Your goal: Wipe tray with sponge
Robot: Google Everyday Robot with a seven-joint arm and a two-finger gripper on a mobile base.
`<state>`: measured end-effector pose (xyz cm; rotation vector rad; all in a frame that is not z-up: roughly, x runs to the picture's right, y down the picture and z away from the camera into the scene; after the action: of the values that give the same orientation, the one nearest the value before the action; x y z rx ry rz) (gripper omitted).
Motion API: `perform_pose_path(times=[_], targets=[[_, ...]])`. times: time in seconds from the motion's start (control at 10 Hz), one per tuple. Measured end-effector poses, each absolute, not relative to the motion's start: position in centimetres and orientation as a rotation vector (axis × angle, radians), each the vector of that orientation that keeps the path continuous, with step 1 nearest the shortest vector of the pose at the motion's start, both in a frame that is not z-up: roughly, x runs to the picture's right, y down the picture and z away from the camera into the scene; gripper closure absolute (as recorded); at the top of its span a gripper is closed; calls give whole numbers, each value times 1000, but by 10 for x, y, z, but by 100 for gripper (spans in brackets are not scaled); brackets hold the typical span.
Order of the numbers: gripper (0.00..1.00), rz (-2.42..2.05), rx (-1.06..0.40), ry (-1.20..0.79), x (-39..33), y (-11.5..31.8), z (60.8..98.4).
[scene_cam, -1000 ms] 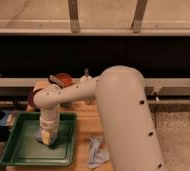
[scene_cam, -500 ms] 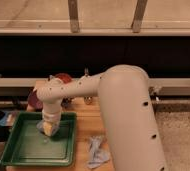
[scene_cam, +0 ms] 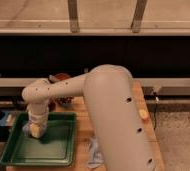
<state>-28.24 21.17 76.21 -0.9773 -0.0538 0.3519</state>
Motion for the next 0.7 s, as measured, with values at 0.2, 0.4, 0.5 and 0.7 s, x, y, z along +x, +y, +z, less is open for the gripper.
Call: perform_pose_path(times=[0.2,0.4,0.5,0.7], targets=[[100,343,-988,-65,-277,220,747],[100,356,-1018,-44,-255,235,739],[100,377,-1048,-16,-241,246,740],[100,437,-1076,39,-218,253,745]])
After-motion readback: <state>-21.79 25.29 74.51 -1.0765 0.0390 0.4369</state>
